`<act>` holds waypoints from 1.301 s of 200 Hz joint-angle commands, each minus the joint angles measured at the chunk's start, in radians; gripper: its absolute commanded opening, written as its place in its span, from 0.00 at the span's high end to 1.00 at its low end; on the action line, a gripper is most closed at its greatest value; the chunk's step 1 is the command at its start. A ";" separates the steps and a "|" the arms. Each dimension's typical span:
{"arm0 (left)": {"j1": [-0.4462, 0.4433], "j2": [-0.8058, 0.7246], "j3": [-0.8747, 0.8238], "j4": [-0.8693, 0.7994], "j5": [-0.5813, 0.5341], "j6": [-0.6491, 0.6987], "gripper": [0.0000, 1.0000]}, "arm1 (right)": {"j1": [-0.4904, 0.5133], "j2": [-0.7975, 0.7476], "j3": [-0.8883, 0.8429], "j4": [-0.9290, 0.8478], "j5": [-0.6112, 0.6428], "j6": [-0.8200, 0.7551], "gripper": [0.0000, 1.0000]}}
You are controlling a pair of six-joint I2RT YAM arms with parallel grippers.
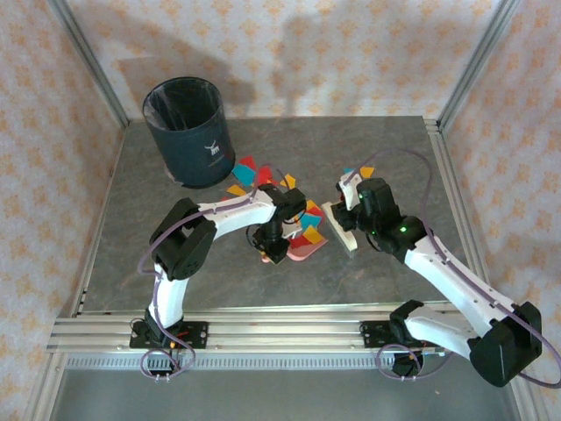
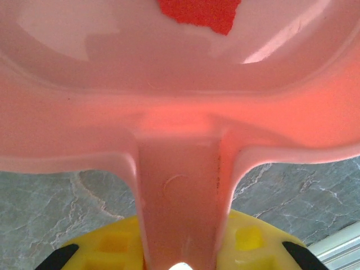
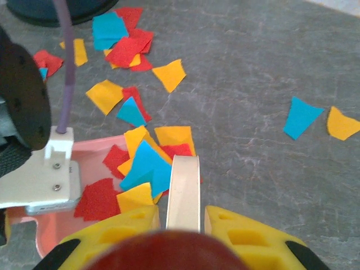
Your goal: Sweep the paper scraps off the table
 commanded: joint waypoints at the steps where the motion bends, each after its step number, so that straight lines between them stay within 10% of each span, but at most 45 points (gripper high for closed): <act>1: 0.019 -0.042 -0.024 -0.012 -0.051 -0.022 1.00 | 0.006 -0.022 -0.007 0.093 0.101 0.042 1.00; 97: 0.033 -0.041 -0.026 -0.010 -0.037 -0.004 1.00 | 0.006 0.203 0.044 0.306 0.299 0.018 1.00; 260: 0.033 -0.031 -0.016 -0.007 -0.028 -0.003 1.00 | 0.008 0.268 0.071 0.166 -0.120 -0.040 1.00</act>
